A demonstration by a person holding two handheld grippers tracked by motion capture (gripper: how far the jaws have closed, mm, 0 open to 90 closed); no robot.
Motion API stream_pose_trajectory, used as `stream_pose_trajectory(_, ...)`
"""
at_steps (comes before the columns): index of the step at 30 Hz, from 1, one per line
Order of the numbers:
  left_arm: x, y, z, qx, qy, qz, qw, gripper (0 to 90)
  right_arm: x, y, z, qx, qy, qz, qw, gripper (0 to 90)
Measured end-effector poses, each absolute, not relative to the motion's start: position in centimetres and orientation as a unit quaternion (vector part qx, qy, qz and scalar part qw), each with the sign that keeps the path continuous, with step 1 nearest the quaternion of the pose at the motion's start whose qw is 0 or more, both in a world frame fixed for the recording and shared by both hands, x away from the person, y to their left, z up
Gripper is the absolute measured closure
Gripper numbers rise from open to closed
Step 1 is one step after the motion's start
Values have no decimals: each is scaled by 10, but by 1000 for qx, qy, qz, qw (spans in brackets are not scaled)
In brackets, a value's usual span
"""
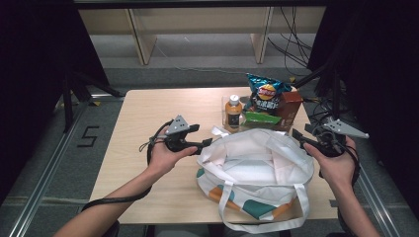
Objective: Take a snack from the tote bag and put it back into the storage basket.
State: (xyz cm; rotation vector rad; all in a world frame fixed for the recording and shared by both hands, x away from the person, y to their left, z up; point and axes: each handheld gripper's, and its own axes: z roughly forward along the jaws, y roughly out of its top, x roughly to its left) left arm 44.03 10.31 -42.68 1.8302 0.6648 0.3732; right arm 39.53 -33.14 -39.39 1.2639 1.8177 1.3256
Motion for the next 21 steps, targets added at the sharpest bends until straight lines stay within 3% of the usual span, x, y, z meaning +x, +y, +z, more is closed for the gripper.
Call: stream_pose_trajectory(21, 432, 114, -441, 769, 292, 149, 548, 258, 393, -332, -392, 482, 674, 490, 272, 440)
